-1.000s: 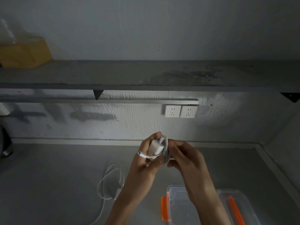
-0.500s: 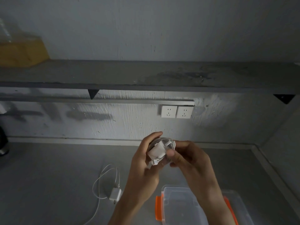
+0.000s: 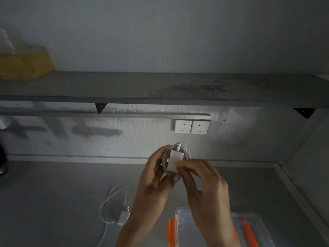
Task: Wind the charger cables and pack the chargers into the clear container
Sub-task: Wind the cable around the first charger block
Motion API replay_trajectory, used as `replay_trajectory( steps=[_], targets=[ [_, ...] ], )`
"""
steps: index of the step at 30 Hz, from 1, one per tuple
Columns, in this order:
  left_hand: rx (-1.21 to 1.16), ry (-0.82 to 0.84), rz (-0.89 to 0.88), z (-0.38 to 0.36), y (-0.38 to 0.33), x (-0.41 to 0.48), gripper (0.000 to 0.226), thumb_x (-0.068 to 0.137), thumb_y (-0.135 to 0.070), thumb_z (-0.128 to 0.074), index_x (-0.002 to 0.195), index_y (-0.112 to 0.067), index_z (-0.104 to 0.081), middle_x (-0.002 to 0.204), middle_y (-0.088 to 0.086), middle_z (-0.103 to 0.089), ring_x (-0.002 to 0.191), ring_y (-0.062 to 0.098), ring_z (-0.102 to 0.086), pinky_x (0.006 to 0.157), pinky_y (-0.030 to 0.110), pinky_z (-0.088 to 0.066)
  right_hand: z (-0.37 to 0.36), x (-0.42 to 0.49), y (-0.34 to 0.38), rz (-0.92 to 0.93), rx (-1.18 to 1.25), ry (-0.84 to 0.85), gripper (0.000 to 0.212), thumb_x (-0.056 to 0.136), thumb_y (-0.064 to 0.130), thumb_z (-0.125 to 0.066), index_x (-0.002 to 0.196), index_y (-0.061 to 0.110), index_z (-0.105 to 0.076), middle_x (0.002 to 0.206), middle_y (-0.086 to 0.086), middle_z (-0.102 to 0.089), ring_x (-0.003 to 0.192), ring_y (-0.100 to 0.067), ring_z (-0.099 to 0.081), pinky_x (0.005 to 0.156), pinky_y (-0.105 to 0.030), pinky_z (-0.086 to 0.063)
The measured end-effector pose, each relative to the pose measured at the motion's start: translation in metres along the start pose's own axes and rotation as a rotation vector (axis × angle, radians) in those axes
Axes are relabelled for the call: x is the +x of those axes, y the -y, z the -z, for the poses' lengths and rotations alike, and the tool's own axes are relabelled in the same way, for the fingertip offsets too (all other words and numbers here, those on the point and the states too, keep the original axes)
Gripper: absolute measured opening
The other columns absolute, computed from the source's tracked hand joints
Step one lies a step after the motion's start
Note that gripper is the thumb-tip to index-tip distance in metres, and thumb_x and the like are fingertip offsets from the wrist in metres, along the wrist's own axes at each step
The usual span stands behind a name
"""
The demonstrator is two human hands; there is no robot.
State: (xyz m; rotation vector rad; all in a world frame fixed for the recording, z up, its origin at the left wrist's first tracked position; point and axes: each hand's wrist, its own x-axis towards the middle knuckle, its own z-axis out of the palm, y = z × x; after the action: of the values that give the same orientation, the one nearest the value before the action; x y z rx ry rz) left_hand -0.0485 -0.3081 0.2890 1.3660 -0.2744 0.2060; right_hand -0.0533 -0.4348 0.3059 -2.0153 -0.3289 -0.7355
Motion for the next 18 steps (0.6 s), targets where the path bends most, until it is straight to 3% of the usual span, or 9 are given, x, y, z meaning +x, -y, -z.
replay_trajectory(
  steps=[3,5,8,14,18],
  targets=[
    [-0.175,0.009,0.083,0.006,-0.009,-0.003,0.046,0.086,-0.003,-0.061,0.131,-0.015,-0.057,0.124,0.014,-0.067,0.110,0.025,-0.066,0.089,0.032,-0.054,0.007,-0.004,-0.010,0.165,0.011,0.101,0.028,0.086,-0.002,-0.068,0.101,0.022,-0.073,0.105,0.011,-0.064,0.099,-0.005,-0.065,0.080,-0.019,-0.052],
    [-0.333,-0.005,0.182,0.010,-0.015,-0.004,0.033,0.089,-0.016,-0.062,0.121,-0.010,-0.061,0.120,0.023,-0.067,0.101,0.028,-0.068,0.084,0.034,-0.056,0.010,-0.006,-0.015,0.230,0.050,0.158,0.024,0.088,0.005,-0.066,0.105,0.020,-0.072,0.113,0.011,-0.061,0.107,-0.009,-0.064,0.087,-0.020,-0.051],
    [-0.370,-0.107,0.342,0.012,-0.015,-0.004,0.024,0.085,-0.023,-0.071,0.101,-0.009,-0.059,0.102,0.023,-0.072,0.079,0.025,-0.071,0.065,0.031,-0.058,0.010,-0.008,-0.022,0.360,0.002,0.191,0.015,0.090,0.017,-0.067,0.103,0.021,-0.073,0.113,0.010,-0.062,0.103,-0.011,-0.064,0.083,-0.023,-0.053],
    [-0.358,-0.147,0.419,0.008,-0.010,-0.005,0.035,0.094,-0.017,-0.059,0.124,0.001,-0.057,0.095,0.019,-0.066,0.073,0.023,-0.065,0.059,0.031,-0.054,0.006,-0.021,-0.038,0.517,0.030,0.155,0.032,0.081,-0.006,-0.073,0.103,0.016,-0.074,0.105,-0.002,-0.071,0.101,-0.009,-0.068,0.073,-0.025,-0.057],
    [-0.375,-0.105,0.421,0.003,-0.006,-0.010,0.036,0.095,-0.014,-0.056,0.125,0.006,-0.055,0.095,0.018,-0.063,0.073,0.020,-0.065,0.061,0.029,-0.055,0.010,-0.027,-0.039,0.452,0.090,0.145,0.029,0.085,0.001,-0.071,0.107,0.018,-0.075,0.109,0.003,-0.071,0.099,-0.004,-0.069,0.075,-0.021,-0.058]
  ],
)
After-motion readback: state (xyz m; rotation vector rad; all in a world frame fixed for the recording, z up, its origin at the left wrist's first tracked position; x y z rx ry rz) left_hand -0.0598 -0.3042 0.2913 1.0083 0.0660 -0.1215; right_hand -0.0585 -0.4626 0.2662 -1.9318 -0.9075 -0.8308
